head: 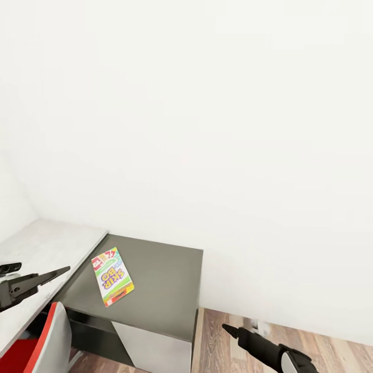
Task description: Put all the toys in the child's room - the three board games (two on the bed and one on the table), the two jigsaw puzzles on the table, and the tennis ball on the table - inside the toy box on the table in the child's room.
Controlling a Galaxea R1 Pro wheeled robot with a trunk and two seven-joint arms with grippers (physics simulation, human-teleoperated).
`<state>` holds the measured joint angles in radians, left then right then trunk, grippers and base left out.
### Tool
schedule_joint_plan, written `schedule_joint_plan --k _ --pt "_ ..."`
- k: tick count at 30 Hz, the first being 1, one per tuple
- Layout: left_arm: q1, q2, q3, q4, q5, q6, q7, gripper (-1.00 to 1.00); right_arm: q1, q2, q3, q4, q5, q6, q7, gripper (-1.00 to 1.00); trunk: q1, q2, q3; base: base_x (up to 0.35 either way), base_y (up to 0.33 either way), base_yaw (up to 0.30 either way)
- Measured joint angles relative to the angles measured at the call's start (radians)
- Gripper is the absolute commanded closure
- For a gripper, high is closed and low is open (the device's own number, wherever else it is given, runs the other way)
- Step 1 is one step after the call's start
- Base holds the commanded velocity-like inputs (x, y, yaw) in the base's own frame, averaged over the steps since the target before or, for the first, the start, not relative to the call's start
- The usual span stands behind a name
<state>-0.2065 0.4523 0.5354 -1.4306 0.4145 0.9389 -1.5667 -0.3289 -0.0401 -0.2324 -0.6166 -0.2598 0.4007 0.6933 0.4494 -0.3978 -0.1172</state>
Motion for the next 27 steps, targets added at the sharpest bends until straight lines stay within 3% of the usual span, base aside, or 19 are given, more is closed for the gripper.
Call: schedule_joint_plan --k 6,18,27 --pt "0.000 0.001 -0.069 0.000 -0.008 0.000 0.000 -1.00 0.000 -0.001 0.041 0.001 0.000 -0.048 0.001 -1.00 0.000 0.000 0.000 0.116 0.020 -0.248" --pt "0.000 0.004 -0.076 -0.001 -0.009 0.000 0.000 -1.00 0.000 -0.002 0.044 0.001 0.000 -0.056 0.032 -1.00 0.000 0.000 0.000 0.019 0.050 -0.278" --pt "0.000 0.005 -0.078 0.000 -0.012 -0.001 0.000 -1.00 0.000 0.002 0.046 0.001 0.005 -0.059 0.020 -1.00 0.000 0.000 0.000 0.014 0.052 -0.124"
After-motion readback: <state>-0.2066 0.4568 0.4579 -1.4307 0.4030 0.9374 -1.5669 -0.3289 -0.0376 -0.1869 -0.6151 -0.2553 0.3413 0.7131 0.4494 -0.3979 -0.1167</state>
